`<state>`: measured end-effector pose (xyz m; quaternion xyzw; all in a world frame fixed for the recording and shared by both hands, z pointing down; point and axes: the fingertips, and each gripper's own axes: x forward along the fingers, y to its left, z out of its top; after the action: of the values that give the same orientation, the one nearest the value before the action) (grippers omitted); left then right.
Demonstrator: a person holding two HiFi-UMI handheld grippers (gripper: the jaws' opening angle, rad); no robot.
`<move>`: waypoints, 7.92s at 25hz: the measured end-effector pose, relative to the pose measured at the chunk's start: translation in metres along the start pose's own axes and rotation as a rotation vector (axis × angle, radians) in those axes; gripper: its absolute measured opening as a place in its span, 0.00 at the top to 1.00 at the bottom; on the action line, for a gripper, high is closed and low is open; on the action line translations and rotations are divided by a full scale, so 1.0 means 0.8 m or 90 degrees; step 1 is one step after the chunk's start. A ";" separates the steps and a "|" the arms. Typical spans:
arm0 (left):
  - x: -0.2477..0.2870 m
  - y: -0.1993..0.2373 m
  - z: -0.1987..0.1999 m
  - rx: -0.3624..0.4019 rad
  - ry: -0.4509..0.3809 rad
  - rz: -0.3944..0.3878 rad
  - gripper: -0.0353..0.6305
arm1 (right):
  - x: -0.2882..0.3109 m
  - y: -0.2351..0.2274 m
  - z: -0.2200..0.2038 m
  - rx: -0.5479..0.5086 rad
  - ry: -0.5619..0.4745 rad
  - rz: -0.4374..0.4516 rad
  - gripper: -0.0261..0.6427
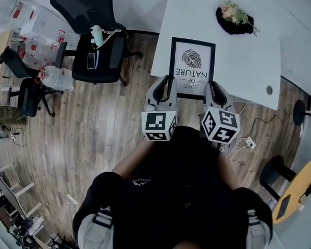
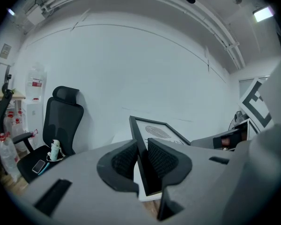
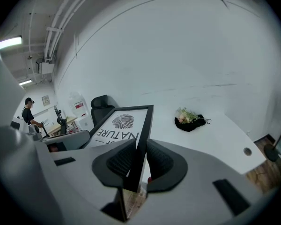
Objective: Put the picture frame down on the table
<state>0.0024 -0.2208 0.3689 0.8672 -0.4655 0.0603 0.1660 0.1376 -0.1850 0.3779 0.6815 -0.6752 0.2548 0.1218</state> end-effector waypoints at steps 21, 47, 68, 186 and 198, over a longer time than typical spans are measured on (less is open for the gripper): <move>0.036 0.116 -0.021 -0.028 0.047 -0.013 0.84 | 0.092 0.071 -0.017 0.022 0.045 0.000 0.85; 0.179 0.151 -0.098 -0.093 0.134 0.102 0.83 | 0.270 -0.001 -0.036 -0.035 0.190 0.087 0.86; 0.253 0.183 -0.176 -0.129 0.201 0.163 0.83 | 0.376 -0.035 -0.086 -0.056 0.291 0.110 0.86; 0.025 0.186 -0.135 -0.027 0.140 0.050 0.94 | 0.174 0.124 -0.143 -0.085 0.164 0.100 0.96; -0.005 0.150 -0.002 0.034 -0.010 0.020 0.94 | 0.106 0.137 -0.017 -0.065 0.003 0.106 0.96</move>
<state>-0.0988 -0.2780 0.3974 0.8645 -0.4785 0.0683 0.1377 0.0242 -0.2574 0.4131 0.6153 -0.7411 0.2312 0.1365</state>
